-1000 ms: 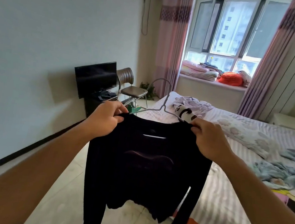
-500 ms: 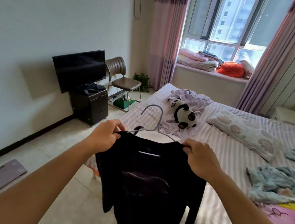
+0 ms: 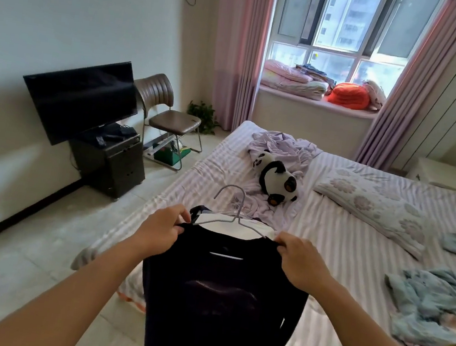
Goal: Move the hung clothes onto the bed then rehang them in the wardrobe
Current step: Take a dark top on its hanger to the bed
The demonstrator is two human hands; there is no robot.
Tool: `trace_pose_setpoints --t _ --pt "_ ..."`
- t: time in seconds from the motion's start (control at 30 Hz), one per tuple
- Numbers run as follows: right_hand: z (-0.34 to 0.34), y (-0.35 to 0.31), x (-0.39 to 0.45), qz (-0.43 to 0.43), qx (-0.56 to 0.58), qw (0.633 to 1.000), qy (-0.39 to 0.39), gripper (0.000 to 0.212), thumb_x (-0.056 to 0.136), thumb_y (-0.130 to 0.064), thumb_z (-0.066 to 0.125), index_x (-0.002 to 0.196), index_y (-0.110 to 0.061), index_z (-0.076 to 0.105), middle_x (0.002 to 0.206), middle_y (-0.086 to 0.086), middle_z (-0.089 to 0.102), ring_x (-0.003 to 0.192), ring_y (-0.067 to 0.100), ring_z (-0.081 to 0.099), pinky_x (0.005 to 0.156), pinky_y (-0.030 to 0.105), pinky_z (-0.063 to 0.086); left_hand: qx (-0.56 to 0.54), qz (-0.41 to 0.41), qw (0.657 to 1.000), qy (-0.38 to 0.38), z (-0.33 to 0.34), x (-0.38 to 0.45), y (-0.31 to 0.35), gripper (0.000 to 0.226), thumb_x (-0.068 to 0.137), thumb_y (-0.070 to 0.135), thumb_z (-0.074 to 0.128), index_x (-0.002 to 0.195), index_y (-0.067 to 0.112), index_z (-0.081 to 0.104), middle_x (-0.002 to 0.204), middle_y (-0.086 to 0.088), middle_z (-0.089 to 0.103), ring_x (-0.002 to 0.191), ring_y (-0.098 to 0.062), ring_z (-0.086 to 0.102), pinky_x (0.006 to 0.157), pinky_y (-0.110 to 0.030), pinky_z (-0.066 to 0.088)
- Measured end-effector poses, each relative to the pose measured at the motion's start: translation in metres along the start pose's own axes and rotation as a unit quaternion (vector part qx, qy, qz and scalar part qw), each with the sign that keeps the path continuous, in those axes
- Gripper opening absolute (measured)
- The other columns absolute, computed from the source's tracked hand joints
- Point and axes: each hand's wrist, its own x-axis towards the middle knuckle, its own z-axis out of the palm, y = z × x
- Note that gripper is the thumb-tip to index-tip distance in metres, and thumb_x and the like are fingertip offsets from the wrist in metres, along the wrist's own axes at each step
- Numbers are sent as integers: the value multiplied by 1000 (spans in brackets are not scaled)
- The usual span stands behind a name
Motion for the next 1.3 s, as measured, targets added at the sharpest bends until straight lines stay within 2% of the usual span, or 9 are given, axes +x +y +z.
trace_pose_setpoints --t 0.1,0.2,0.4,0.67,0.83,0.97,1.07,1.17,1.3 --pt "8 2 41 7 11 1000 -13 22 97 -12 45 107 -17 64 102 -2 67 94 19 61 82 35 48 -5 -3 1000 -10 2 46 -12 24 91 4 59 94 28 57 83 8 63 78 -11 61 70 -27 46" --pt "16 7 82 16 24 999 -32 23 91 -8 47 105 -16 63 100 -3 65 92 14 58 77 26 41 -7 -17 1000 -21 8 90 -23 26 91 4 59 94 30 56 88 7 63 84 -14 61 78 -31 49" --pt "32 29 156 40 46 997 -37 24 92 -6 46 107 -15 62 103 -1 65 96 18 59 82 30 45 -7 -36 999 -24 29 166 -34 24 91 8 58 92 31 54 96 2 65 91 -20 62 82 -35 50" --pt "72 87 281 67 63 995 -34 19 96 -7 50 105 -12 67 103 1 66 98 19 60 85 28 46 7 -75 997 -19 83 293 -52 14 93 11 57 100 23 54 98 4 64 88 -18 60 73 -33 46" --pt "116 128 361 90 65 992 -56 17 94 -7 53 100 -14 67 98 0 66 93 19 60 83 32 49 42 -112 993 -7 137 370 -72 25 88 1 49 80 24 49 77 3 56 71 -15 52 56 -27 36" --pt "160 159 417 109 74 990 -59 17 94 -7 53 98 -17 67 92 -5 64 87 15 59 76 28 47 73 -132 989 1 184 422 -101 34 84 0 47 77 33 54 86 4 46 82 -17 44 63 -24 30" --pt "198 179 450 123 71 987 -70 18 93 -4 52 91 -18 63 85 -8 56 82 13 56 69 26 42 74 -153 985 -27 221 452 -124 33 87 3 47 83 34 56 93 2 46 83 -17 46 65 -26 34" --pt "236 199 472 132 60 985 -89 18 91 -1 49 86 -15 59 87 -3 58 82 17 57 74 35 49 39 -183 981 -55 255 473 -142 33 89 4 48 88 34 59 97 2 55 83 -18 53 67 -30 41" --pt "281 226 489 150 55 983 -90 16 91 -1 49 90 -13 60 90 1 58 82 21 56 74 37 48 -3 -181 976 -119 295 482 -165 27 87 19 67 112 28 66 114 3 64 105 -18 60 90 -29 47"
